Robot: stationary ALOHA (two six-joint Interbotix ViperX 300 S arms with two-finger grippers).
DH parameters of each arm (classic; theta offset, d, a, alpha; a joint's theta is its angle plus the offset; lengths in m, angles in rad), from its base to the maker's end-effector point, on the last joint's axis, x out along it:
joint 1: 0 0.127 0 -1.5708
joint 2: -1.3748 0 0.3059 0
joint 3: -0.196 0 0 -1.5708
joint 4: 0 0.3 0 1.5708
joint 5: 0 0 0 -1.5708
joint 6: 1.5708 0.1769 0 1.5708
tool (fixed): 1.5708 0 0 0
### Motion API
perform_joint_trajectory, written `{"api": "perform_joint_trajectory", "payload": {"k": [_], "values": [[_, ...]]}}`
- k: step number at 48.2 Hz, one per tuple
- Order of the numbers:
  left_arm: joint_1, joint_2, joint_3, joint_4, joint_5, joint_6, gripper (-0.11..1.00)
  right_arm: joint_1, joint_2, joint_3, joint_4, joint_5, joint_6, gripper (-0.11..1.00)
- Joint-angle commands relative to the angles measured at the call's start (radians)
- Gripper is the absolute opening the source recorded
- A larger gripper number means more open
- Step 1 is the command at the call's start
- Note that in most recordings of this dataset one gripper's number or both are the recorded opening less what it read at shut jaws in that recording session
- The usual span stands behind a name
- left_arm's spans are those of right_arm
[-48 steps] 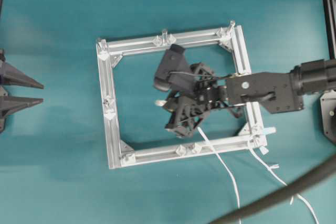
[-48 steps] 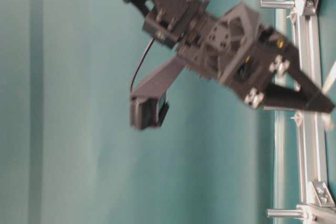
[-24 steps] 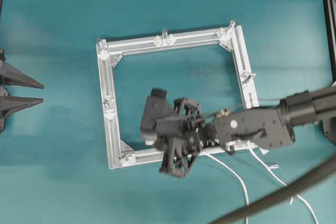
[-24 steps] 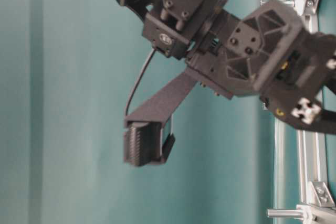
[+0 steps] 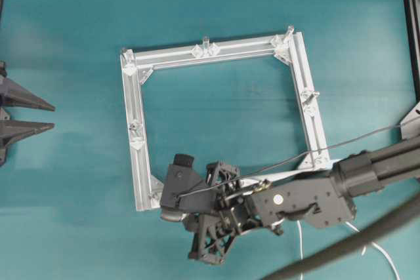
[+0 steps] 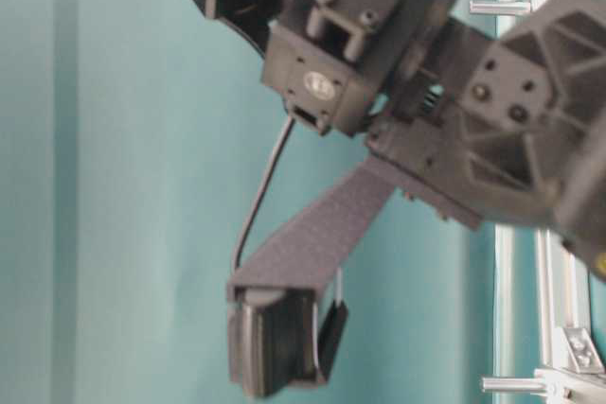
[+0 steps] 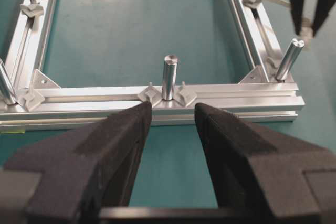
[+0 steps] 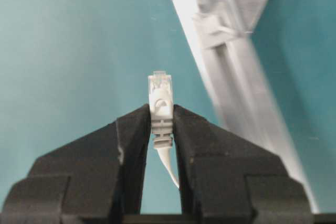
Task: Move the cable alternately left and right between 8 pins so it hooks onto each one.
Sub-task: 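Pull the cable left along the bottom frame rail past the pins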
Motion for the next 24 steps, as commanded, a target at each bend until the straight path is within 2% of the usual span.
{"api": "perform_joint_trajectory", "payload": {"k": [1,9,17,24], "values": [[0.003,0.008,-0.009,0.003,-0.009,-0.005,0.51,0.014,-0.006,-0.049,-0.005,0.0,0.043,0.17],[0.003,0.008,-0.009,0.005,-0.009,-0.005,0.51,0.026,0.017,-0.084,-0.017,0.0,0.15,0.17],[0.003,0.008,-0.009,0.003,-0.009,-0.005,0.51,0.052,0.052,-0.133,-0.02,0.028,0.206,0.17],[0.003,0.008,-0.009,0.003,-0.008,-0.006,0.51,0.067,0.098,-0.201,-0.021,0.058,0.222,0.17]]}}
